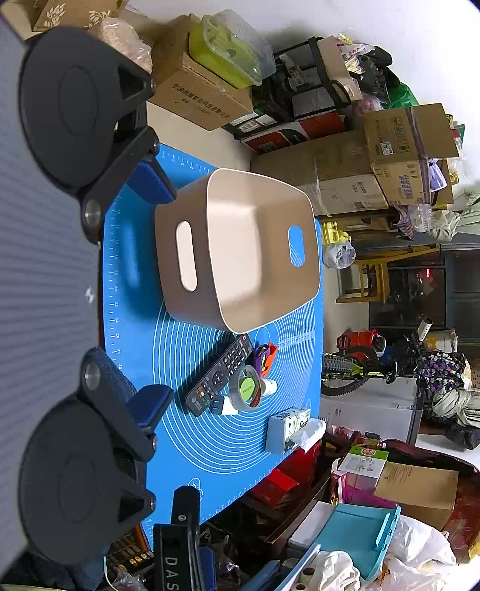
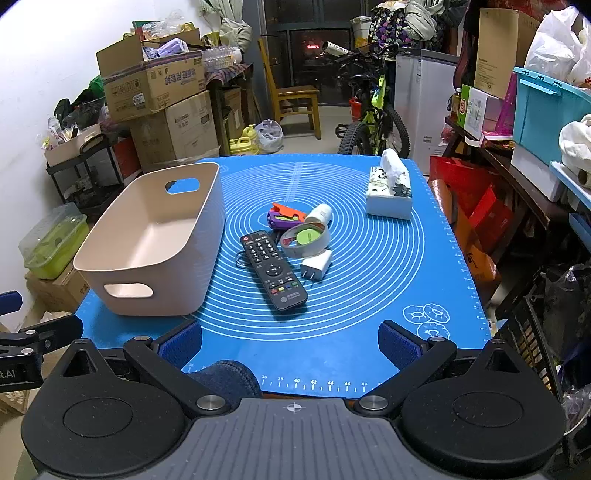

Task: Organize rigid objects

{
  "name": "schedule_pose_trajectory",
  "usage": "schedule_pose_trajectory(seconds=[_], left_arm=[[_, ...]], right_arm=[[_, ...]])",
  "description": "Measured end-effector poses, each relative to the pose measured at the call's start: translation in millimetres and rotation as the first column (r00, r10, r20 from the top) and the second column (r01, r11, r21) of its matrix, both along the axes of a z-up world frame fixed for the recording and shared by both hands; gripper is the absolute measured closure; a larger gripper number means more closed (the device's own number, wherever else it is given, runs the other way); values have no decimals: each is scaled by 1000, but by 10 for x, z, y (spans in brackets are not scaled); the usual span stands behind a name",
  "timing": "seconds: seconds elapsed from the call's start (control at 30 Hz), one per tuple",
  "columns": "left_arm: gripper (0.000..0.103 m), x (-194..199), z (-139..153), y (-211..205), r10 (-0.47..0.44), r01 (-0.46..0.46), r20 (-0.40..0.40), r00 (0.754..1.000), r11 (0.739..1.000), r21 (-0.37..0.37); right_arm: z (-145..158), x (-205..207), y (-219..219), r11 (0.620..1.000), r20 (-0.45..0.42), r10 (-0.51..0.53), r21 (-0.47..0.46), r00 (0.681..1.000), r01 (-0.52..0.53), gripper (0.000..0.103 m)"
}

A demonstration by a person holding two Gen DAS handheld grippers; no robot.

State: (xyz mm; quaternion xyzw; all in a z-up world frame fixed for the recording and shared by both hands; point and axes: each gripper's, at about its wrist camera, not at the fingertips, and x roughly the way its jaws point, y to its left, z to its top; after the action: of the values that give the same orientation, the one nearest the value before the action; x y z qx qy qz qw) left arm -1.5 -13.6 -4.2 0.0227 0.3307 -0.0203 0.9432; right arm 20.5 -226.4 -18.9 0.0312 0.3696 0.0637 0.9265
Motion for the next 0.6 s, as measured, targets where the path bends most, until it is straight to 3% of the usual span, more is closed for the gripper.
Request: schedule_pose_trajectory(seconds=[0.6], left_arm=[[0, 24, 1, 9, -11, 11, 0, 1000, 1000, 1]], right_arm=[[-20, 20, -28, 1000, -1, -2, -4, 1000, 2, 2]])
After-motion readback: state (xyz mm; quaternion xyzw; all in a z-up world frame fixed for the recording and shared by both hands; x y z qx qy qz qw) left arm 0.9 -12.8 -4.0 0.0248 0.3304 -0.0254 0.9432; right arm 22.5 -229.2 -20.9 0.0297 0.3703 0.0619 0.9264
